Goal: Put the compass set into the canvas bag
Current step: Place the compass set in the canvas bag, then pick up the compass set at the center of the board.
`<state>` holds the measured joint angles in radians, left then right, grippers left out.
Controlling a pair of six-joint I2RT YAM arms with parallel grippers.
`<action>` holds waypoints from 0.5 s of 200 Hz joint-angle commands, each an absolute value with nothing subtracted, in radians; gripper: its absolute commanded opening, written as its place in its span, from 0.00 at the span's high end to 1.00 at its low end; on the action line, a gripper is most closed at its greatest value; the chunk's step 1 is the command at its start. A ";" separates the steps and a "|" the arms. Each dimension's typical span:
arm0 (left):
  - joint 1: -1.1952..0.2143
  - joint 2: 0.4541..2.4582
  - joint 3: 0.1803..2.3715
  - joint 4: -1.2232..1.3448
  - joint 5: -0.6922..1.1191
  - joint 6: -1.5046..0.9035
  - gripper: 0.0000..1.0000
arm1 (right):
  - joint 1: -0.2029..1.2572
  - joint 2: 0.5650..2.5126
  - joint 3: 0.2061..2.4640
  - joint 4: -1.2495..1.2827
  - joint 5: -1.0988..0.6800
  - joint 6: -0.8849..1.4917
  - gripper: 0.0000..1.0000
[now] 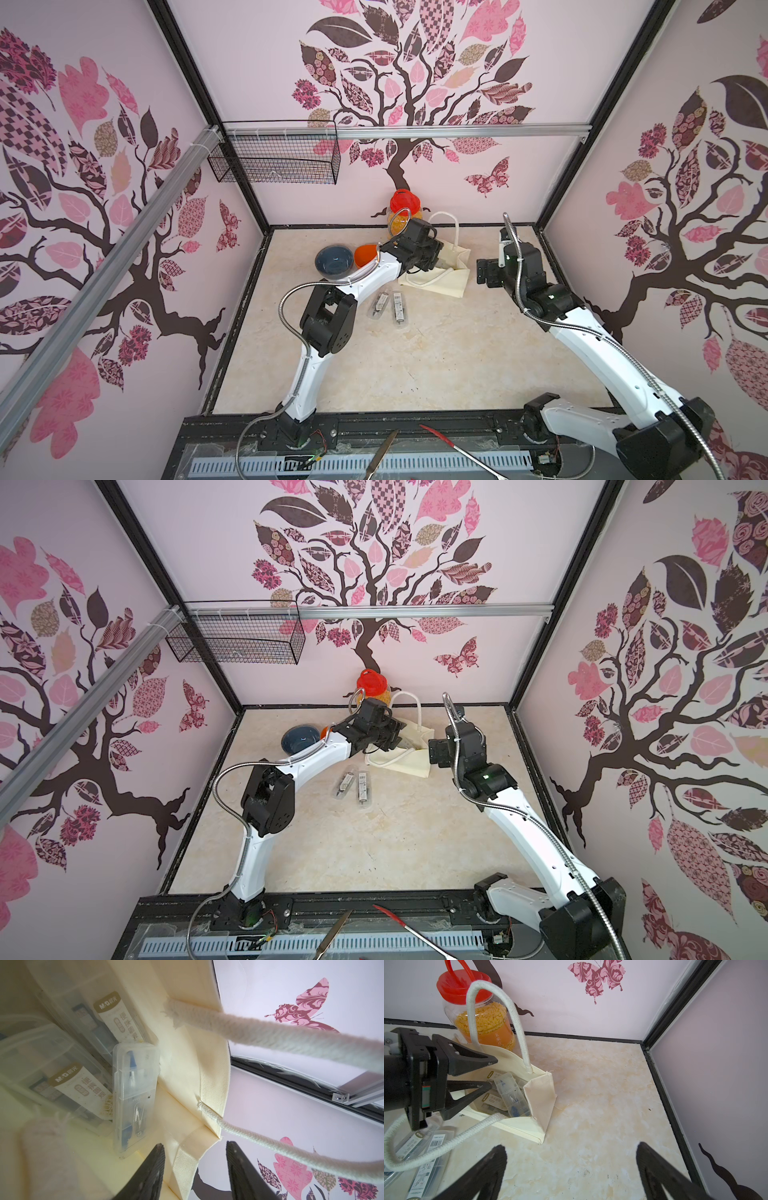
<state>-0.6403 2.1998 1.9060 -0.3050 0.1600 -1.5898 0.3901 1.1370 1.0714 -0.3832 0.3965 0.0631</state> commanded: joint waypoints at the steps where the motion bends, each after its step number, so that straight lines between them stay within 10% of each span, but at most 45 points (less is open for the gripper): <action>1: -0.643 2.167 1.986 -0.379 0.137 -1.523 0.48 | 0.388 1.120 1.087 -0.397 0.401 0.053 0.00; 100: -0.643 1.831 1.911 -0.711 -0.105 -0.982 0.47 | 0.388 1.149 1.178 -0.493 0.234 0.135 0.00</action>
